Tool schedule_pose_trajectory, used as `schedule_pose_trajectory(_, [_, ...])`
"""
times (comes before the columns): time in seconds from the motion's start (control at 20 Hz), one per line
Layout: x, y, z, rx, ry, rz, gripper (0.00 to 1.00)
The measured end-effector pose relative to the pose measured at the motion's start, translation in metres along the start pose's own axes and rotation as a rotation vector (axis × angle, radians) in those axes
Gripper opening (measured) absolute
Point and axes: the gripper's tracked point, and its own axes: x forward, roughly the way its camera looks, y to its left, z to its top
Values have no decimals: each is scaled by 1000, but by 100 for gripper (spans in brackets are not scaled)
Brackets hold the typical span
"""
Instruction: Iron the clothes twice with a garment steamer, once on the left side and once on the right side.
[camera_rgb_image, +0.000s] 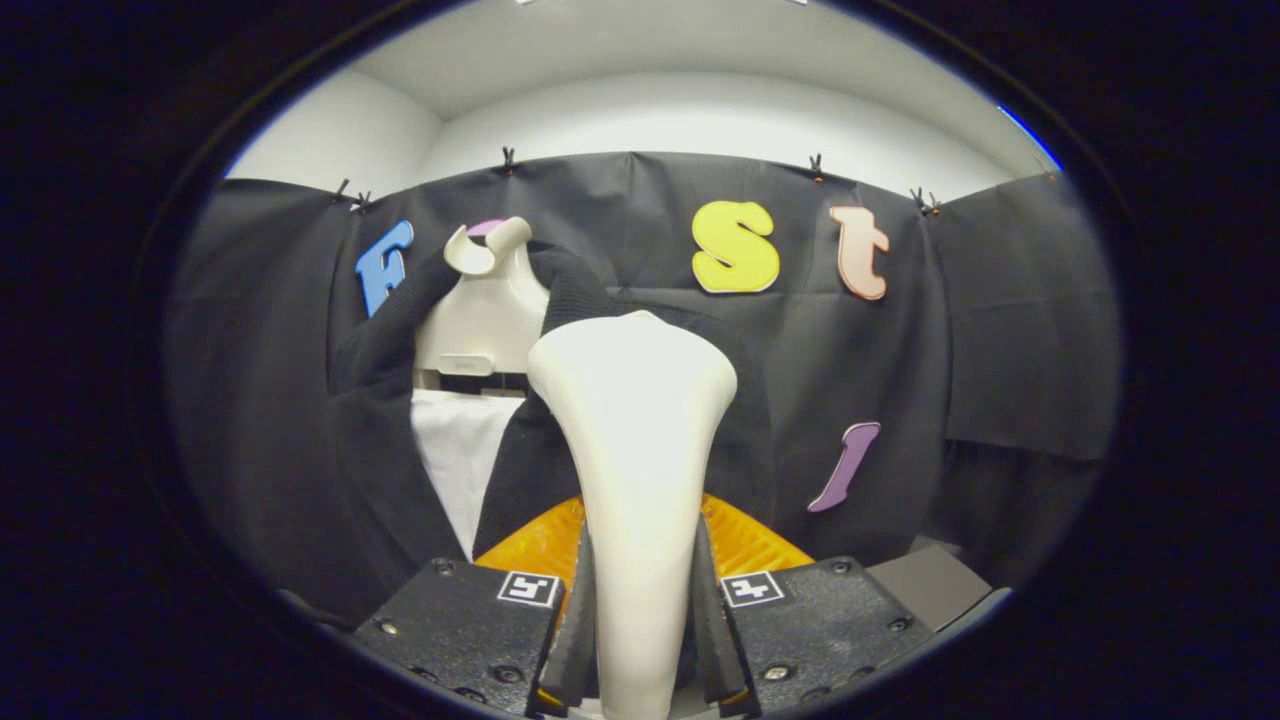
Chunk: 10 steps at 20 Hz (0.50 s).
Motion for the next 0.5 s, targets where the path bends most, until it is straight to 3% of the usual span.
schedule_pose_trajectory(0.5, [4, -7, -46, -2, 63, -18, 45])
